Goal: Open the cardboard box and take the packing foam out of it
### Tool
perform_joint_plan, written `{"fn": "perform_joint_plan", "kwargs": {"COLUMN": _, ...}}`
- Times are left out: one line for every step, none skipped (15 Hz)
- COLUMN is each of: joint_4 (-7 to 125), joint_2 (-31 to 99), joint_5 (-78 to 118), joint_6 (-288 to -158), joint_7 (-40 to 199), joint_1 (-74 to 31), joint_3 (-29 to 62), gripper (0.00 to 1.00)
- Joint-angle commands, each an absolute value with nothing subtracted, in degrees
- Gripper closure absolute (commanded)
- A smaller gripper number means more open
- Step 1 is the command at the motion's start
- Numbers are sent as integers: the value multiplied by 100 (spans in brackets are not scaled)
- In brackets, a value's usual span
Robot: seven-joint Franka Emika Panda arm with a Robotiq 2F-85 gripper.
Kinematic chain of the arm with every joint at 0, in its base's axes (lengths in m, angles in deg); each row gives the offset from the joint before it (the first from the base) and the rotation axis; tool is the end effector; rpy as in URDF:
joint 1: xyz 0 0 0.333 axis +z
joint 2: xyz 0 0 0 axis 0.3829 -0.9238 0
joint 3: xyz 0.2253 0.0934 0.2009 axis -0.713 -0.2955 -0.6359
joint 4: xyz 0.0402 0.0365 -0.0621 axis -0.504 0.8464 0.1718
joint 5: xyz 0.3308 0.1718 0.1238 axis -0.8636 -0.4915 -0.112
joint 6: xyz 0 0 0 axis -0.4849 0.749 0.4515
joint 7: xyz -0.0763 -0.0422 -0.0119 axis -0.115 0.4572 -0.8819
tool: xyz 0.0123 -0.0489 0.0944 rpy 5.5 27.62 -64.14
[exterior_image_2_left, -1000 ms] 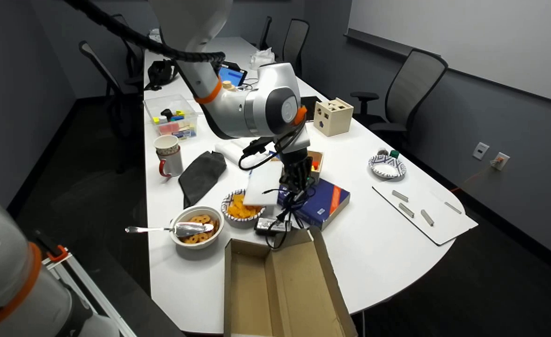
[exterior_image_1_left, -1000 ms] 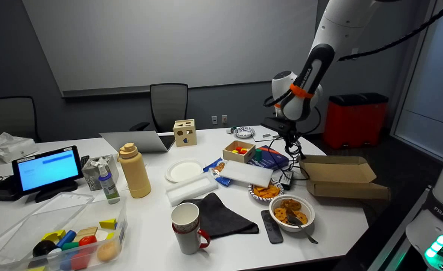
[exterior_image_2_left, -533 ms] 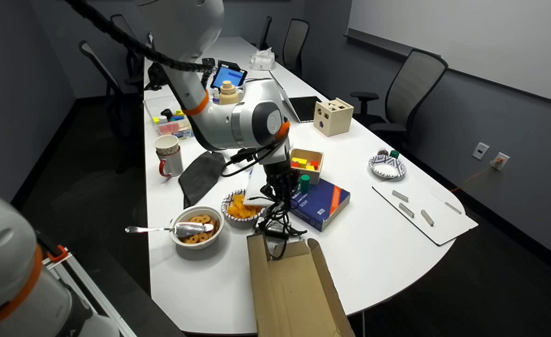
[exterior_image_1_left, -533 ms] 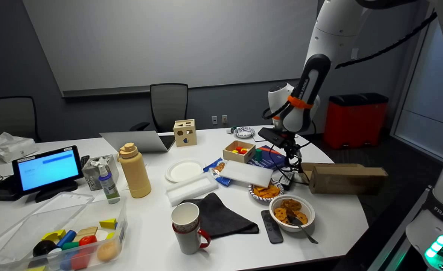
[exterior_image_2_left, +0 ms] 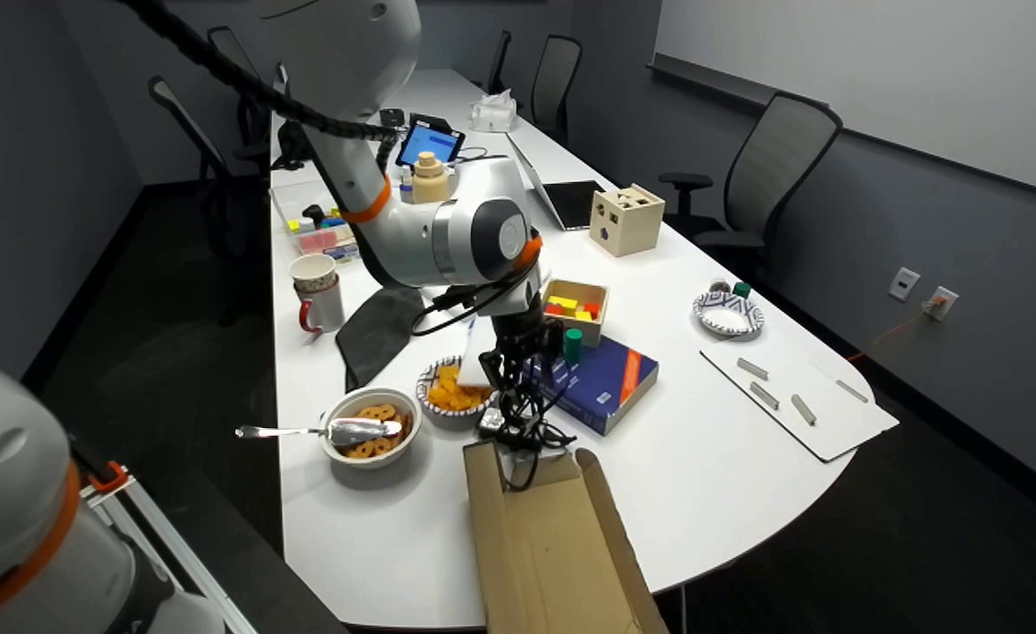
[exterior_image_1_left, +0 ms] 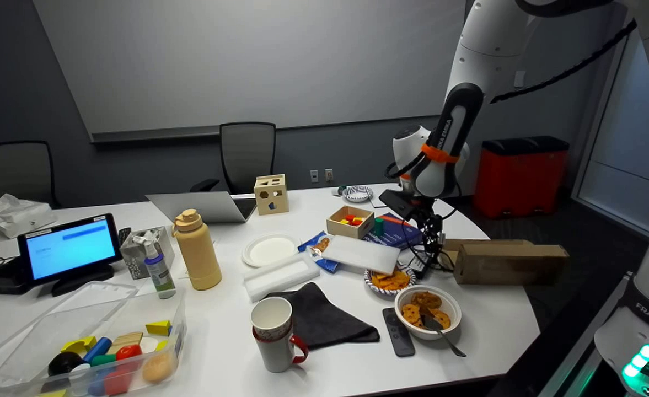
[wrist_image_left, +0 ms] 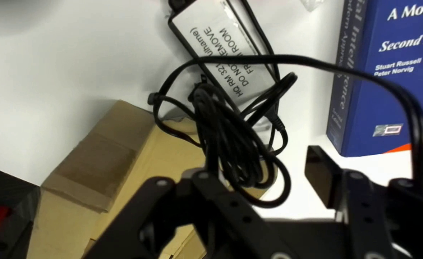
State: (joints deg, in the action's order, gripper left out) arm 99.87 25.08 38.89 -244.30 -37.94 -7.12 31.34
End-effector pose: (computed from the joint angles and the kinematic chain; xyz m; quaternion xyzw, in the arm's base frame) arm 0.5079 -0.0237 0.1514 0.6164 -0.7741 0.1080 0.0955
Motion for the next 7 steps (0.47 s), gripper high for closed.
{"fn": "perform_joint_plan", "kwargs": {"joint_4": 10080, "joint_2": 2621, "joint_5": 3982, "joint_6": -24375, "joint_7": -3996, "joint_1": -640, "joint_3": 3215, "gripper": 3}}
{"fn": "perform_joint_plan", "kwargs": {"joint_4": 10083, "joint_2": 2624, "joint_5": 4002, "joint_6": -24390, "joint_7": -4022, "joint_1": -622, "joint_3": 3230, "gripper": 0}}
{"fn": "perform_joint_plan", "kwargs": {"joint_4": 10089, "joint_2": 2639, "joint_5": 4006, "joint_6": -24366, "joint_7": -4025, "joint_1": -618, "joint_3": 3233, "gripper": 0}}
{"fn": "perform_joint_plan", "kwargs": {"joint_4": 10087, "joint_2": 2640, "joint_5": 4007, "joint_6": -24360, "joint_7": -4033, "joint_1": -615, "joint_3": 3234, "gripper": 0}}
{"fn": "perform_joint_plan", "kwargs": {"joint_4": 10093, "joint_2": 2656, "joint_5": 4021, "joint_6": -24357, "joint_7": -4057, "joint_1": -600, "joint_3": 3245, "gripper": 0}}
{"fn": "perform_joint_plan", "kwargs": {"joint_4": 10107, "joint_2": 2684, "joint_5": 4045, "joint_6": -24346, "joint_7": -4069, "joint_1": -583, "joint_3": 3260, "gripper": 0}}
{"fn": "perform_joint_plan", "kwargs": {"joint_4": 10103, "joint_2": 2689, "joint_5": 4061, "joint_6": -24317, "joint_7": -4103, "joint_1": -561, "joint_3": 3275, "gripper": 0}}
